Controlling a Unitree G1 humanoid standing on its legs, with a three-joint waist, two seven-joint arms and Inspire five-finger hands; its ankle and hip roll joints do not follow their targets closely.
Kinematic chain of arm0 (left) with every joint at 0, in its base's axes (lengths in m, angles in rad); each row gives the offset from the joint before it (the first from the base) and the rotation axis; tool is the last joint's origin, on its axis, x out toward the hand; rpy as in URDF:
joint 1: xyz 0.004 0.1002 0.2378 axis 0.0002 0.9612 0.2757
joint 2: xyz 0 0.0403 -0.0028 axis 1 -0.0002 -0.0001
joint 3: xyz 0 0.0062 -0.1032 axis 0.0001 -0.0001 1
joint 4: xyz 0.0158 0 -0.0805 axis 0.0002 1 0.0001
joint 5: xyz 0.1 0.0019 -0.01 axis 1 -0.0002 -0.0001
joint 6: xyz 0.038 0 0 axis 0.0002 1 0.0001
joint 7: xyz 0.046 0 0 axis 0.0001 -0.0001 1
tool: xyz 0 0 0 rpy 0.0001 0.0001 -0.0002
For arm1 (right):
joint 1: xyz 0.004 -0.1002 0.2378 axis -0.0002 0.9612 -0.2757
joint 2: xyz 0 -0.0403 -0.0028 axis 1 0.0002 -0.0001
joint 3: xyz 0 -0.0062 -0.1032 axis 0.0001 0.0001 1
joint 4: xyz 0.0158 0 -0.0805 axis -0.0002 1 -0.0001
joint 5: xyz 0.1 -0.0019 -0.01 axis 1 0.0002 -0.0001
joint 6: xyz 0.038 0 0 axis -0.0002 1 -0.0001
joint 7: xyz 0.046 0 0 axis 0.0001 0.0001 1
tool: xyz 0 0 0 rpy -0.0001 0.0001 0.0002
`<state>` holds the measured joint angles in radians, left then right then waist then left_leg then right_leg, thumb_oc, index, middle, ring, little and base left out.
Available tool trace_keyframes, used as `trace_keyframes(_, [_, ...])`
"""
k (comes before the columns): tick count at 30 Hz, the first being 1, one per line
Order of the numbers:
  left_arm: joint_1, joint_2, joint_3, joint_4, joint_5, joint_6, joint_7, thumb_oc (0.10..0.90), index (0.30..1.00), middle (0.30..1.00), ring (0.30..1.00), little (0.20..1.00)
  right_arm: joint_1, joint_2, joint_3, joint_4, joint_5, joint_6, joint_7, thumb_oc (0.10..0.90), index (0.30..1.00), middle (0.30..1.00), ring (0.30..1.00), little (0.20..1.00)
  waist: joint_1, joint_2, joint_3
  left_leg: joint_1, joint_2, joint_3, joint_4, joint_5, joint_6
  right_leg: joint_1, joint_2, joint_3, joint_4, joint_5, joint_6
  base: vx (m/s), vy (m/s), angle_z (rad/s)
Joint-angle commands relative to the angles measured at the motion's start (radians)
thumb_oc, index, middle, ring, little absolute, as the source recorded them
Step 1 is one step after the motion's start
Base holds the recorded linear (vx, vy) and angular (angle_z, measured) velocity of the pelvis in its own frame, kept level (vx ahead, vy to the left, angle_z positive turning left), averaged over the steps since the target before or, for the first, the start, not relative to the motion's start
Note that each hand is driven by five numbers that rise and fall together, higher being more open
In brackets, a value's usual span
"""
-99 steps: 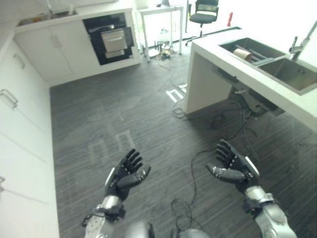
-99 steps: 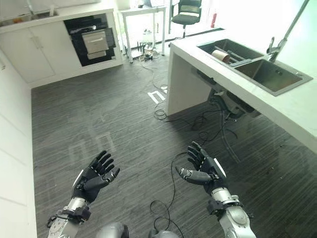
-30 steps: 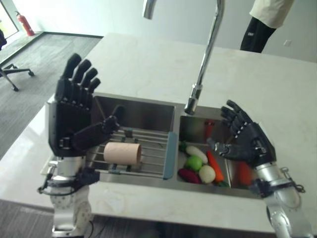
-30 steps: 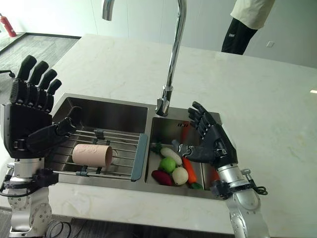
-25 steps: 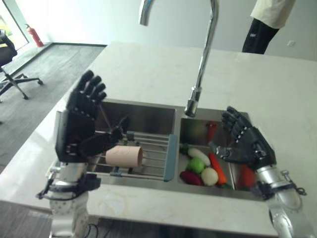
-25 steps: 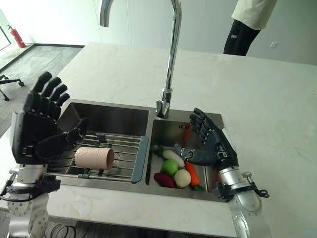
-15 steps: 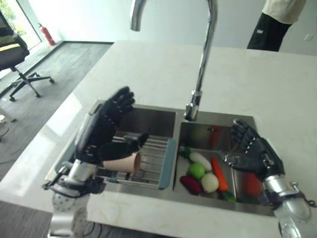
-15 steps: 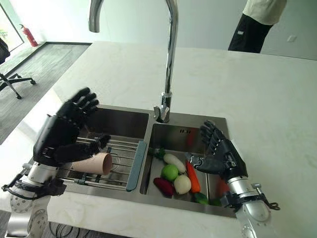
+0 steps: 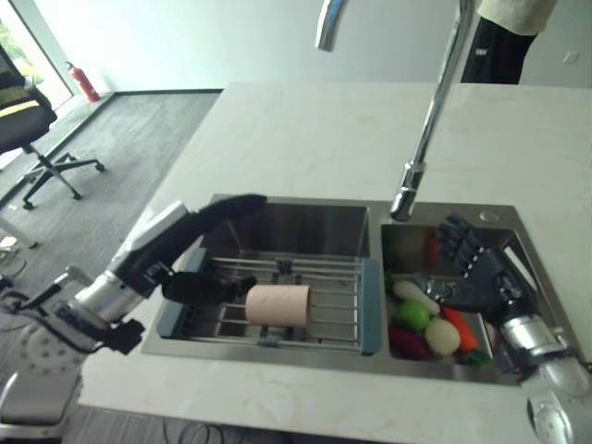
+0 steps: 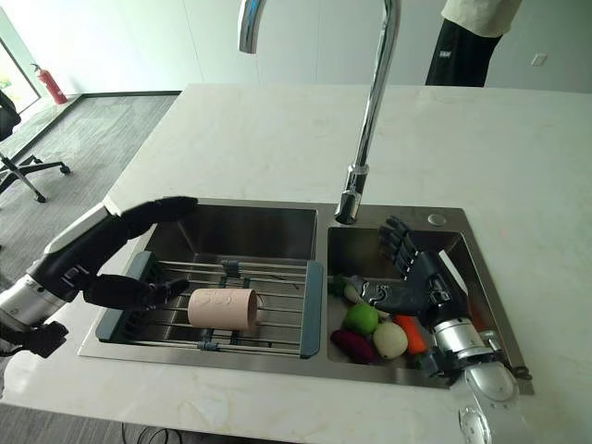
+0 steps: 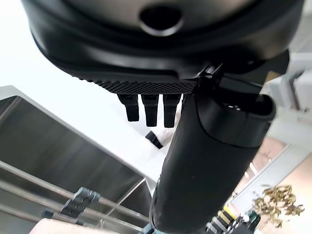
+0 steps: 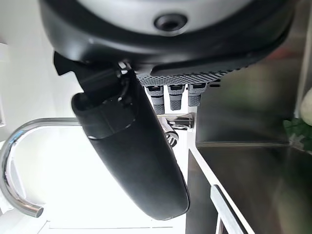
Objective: Place the dishes in the dishwasher.
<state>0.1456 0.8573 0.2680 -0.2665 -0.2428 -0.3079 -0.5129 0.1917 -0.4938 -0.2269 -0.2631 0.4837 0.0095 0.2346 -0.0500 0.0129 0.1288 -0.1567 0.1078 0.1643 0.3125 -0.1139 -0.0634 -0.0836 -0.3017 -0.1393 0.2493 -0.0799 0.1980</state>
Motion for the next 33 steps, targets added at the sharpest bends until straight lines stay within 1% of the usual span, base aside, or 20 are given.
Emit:
trace_keyframes(1, [-0.07, -0.014, 0.048, -0.031, -0.009, 0.008, 0.01, 0.8, 0.9, 0.9, 0.9, 0.9, -0.088, -0.08, -0.075, -0.069, 0.046, -0.069, -0.014, 0.8, 0.9, 0.9, 0.9, 0.9, -0.001, 0.018, -0.067, 0.067, 0.071, 0.009, -0.013, -0.069, -0.044, -0.016, 0.062, -0.042, 0.051, -0.042, 0.005, 0.01, 0.027, -0.07])
trace_keyframes(2, [-0.059, -0.01, 0.054, -0.031, 0.028, 0.011, 0.01, 0.8, 0.9, 0.9, 0.9, 0.9, -0.087, -0.088, -0.08, -0.068, 0.053, -0.072, -0.007, 0.8, 0.9, 0.9, 0.9, 0.9, -0.001, 0.018, -0.068, 0.068, 0.073, 0.011, -0.013, -0.069, -0.044, -0.016, 0.064, -0.039, 0.051, -0.044, 0.005, 0.02, 0.02, -0.07])
trace_keyframes(3, [-0.055, -0.006, 0.054, -0.034, 0.033, 0.013, 0.009, 0.8, 0.9, 0.9, 0.9, 0.9, -0.084, -0.093, -0.085, -0.07, 0.056, -0.074, -0.001, 0.8, 0.9, 0.9, 0.9, 0.9, -0.002, 0.018, -0.068, 0.069, 0.074, 0.012, -0.013, -0.069, -0.044, -0.015, 0.064, -0.038, 0.051, -0.044, 0.005, 0.02, 0.008, -0.1])
trace_keyframes(5, [-0.065, 0.0, 0.032, -0.024, 0.049, 0.031, -0.033, 0.8, 0.9, 0.9, 0.9, 0.9, -0.096, -0.115, -0.085, -0.069, 0.064, -0.068, -0.001, 0.8, 0.9, 0.9, 0.9, 0.9, -0.003, 0.017, -0.071, 0.07, 0.08, 0.01, -0.013, -0.066, -0.046, -0.013, 0.067, -0.037, 0.051, -0.047, 0.004, 0.01, -0.005, -0.08])
trace_keyframes(10, [-0.077, -0.004, -0.005, -0.012, 0.075, 0.069, -0.059, 0.8, 0.9, 0.9, 0.9, 0.9, -0.097, -0.124, -0.075, -0.063, 0.052, -0.075, 0.002, 0.8, 0.9, 0.9, 0.9, 0.9, -0.008, 0.018, -0.072, 0.073, 0.082, 0.011, -0.013, -0.066, -0.046, -0.011, 0.075, -0.03, 0.051, -0.051, 0.001, 0.02, -0.009, -0.05])
trace_keyframes(12, [-0.084, -0.008, -0.02, -0.003, 0.064, 0.084, -0.065, 0.8, 0.9, 0.9, 0.9, 0.9, -0.099, -0.126, -0.072, -0.058, 0.052, -0.075, 0.002, 0.8, 0.9, 0.9, 0.9, 0.9, -0.011, 0.018, -0.073, 0.074, 0.084, 0.013, -0.013, -0.066, -0.046, -0.011, 0.077, -0.027, 0.051, -0.051, 0.001, 0.02, -0.012, -0.04])
trace_keyframes(15, [-0.09, -0.023, -0.045, 0.017, 0.08, 0.122, -0.082, 0.8, 0.9, 0.9, 0.9, 0.9, -0.099, -0.126, -0.069, -0.055, 0.044, -0.077, 0.006, 0.8, 0.9, 0.9, 0.9, 0.9, -0.017, 0.017, -0.073, 0.077, 0.088, 0.016, -0.013, -0.064, -0.047, -0.012, 0.083, -0.021, 0.051, -0.052, -0.001, 0.02, -0.013, -0.09])
trace_keyframes(20, [-0.09, -0.026, -0.077, 0.052, 0.119, 0.13, -0.061, 0.8, 0.9, 0.9, 0.9, 0.9, -0.099, -0.135, -0.065, -0.051, 0.035, -0.089, 0.006, 0.8, 0.9, 0.9, 0.9, 0.9, -0.025, 0.016, -0.071, 0.082, 0.089, 0.02, -0.013, -0.064, -0.045, -0.012, 0.093, -0.011, 0.051, -0.052, -0.005, 0.01, -0.011, -0.06])
trace_keyframes(24, [-0.108, -0.024, -0.113, 0.099, 0.191, 0.139, 0.0, 0.8, 0.9, 0.9, 0.9, 0.9, -0.109, -0.146, -0.052, -0.048, 0.015, -0.097, 0.001, 0.8, 0.9, 0.9, 0.9, 0.9, -0.033, 0.015, -0.071, 0.086, 0.093, 0.026, -0.013, -0.064, -0.045, -0.012, 0.1, -0.006, 0.051, -0.053, -0.008, -0.01, -0.005, -0.13])
trace_keyframes(27, [-0.121, -0.028, -0.134, 0.142, 0.246, 0.127, 0.049, 0.8, 0.9, 0.9, 0.9, 0.9, -0.114, -0.149, -0.05, -0.045, 0.008, -0.103, 0.005, 0.8, 0.9, 0.9, 0.9, 0.9, -0.039, 0.014, -0.07, 0.088, 0.097, 0.03, -0.013, -0.064, -0.045, -0.013, 0.104, -0.001, 0.051, -0.054, -0.009, -0.01, -0.006, -0.07])
trace_keyframes(30, [-0.125, -0.031, -0.148, 0.17, 0.295, 0.117, 0.075, 0.8, 0.9, 0.9, 0.9, 0.9, -0.114, -0.15, -0.05, -0.042, -0.003, -0.109, 0.009, 0.8, 0.9, 0.9, 0.9, 0.9, -0.043, 0.012, -0.072, 0.09, 0.099, 0.035, -0.013, -0.064, -0.046, -0.014, 0.109, 0.004, 0.051, -0.054, -0.011, 0.0, -0.008, -0.02])
trace_keyframes(33, [-0.123, -0.033, -0.159, 0.196, 0.374, 0.106, 0.113, 0.8, 0.9, 0.9, 0.9, 0.9, -0.114, -0.153, -0.049, -0.047, -0.015, -0.106, 0.009, 0.8, 0.9, 0.9, 0.9, 0.9, -0.047, 0.011, -0.073, 0.093, 0.102, 0.039, -0.013, -0.064, -0.045, -0.015, 0.114, 0.01, 0.051, -0.054, -0.013, 0.0, -0.01, -0.1])
